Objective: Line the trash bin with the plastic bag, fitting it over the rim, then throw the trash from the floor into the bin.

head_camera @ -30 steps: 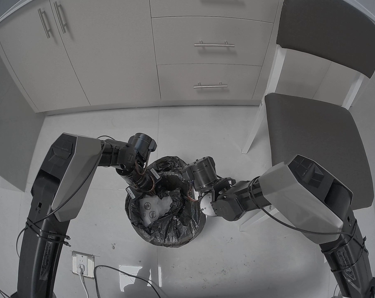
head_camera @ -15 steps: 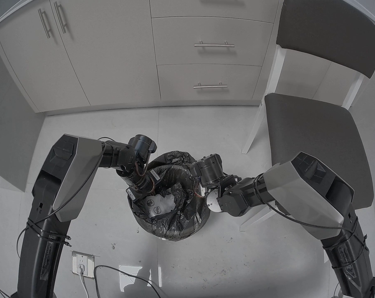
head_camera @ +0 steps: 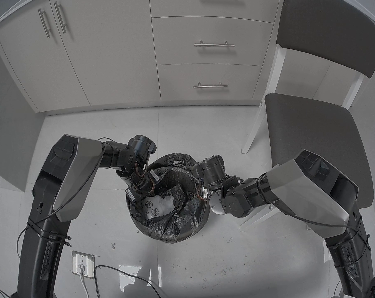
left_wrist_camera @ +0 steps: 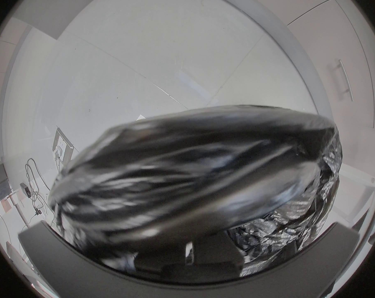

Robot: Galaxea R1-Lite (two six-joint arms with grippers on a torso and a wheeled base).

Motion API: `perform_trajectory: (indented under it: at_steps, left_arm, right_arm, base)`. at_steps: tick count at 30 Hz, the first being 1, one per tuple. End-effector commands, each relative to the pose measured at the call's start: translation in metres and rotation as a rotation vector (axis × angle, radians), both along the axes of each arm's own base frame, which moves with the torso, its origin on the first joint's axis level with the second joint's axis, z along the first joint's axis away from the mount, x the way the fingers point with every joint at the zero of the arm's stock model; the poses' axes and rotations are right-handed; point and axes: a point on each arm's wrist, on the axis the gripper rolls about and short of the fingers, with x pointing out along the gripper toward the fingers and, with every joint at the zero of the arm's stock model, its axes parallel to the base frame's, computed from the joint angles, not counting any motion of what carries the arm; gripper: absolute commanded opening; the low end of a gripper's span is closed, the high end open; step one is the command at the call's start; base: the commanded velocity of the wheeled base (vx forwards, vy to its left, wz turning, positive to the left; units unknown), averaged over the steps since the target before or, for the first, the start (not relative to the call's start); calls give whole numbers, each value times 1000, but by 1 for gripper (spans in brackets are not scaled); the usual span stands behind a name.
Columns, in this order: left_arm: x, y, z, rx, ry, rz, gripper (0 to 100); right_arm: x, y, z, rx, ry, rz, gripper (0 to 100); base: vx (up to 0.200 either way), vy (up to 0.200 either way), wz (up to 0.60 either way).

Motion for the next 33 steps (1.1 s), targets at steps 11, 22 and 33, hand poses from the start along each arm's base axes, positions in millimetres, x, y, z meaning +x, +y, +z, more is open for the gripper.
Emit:
perform_trajectory:
  at_steps: [11, 22, 33]
  left_arm:
    - [0, 0, 1, 0, 0, 0, 0]
    - [-1, 0, 5, -4, 0, 0, 0]
    - [-28, 6, 97, -44, -55, -2, 0]
  right_arm:
    - [-6, 3, 4, 4, -3, 10, 100]
    - [0, -2, -37, -4, 53, -16, 100]
    - [-8, -2, 9, 226, 84, 102, 100]
  base:
    - [0, 0, 0]
    - [0, 0, 0]
    - [0, 0, 0]
